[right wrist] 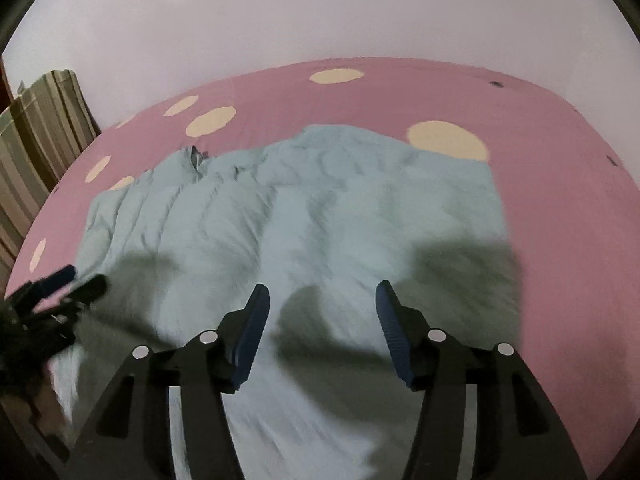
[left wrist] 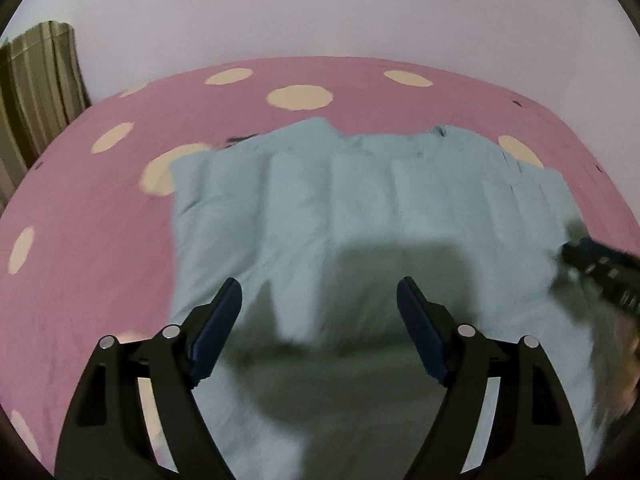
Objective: Fold large clothes
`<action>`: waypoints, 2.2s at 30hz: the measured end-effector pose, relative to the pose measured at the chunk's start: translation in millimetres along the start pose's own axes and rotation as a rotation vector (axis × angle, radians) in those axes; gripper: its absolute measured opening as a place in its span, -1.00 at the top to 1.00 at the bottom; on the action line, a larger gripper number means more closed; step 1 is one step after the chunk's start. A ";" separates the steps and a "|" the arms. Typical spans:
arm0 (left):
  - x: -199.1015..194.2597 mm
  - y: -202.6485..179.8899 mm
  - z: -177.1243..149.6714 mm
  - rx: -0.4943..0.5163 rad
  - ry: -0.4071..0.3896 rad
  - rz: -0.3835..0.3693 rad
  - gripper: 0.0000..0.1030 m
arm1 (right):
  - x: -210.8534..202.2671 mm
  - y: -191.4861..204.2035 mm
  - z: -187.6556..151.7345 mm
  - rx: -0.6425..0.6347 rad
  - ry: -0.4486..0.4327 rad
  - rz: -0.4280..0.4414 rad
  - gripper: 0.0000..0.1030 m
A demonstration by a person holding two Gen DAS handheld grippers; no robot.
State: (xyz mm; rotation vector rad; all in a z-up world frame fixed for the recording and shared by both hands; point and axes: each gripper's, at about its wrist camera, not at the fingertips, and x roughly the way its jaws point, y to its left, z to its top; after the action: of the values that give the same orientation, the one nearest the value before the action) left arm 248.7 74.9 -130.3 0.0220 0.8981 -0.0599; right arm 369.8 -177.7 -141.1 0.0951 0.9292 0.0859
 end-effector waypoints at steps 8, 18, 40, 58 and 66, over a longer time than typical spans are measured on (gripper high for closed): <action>-66.2 81.1 -107.2 -0.171 0.085 -0.024 -0.60 | -62.9 -81.9 -94.8 0.103 0.073 -0.046 -0.20; -100.5 109.9 -177.7 -0.297 0.155 -0.145 -0.60 | -98.5 -116.7 -174.3 0.186 0.130 -0.021 -0.21; -121.4 95.6 -213.7 -0.252 0.197 -0.311 -0.46 | -119.8 -105.6 -212.9 0.148 0.142 0.054 -0.06; -152.9 87.6 -205.8 -0.278 0.123 -0.322 0.86 | -141.0 -103.8 -213.4 0.196 0.134 0.206 0.89; -158.3 99.6 -136.6 -0.324 -0.011 -0.326 0.87 | -142.4 -118.2 -159.5 0.296 0.054 0.350 0.89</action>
State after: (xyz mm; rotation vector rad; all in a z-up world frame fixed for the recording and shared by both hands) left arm 49.7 187.2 -92.3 -0.4271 0.8850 -0.2167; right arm 160.9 -304.2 -136.8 0.5325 0.9671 0.2759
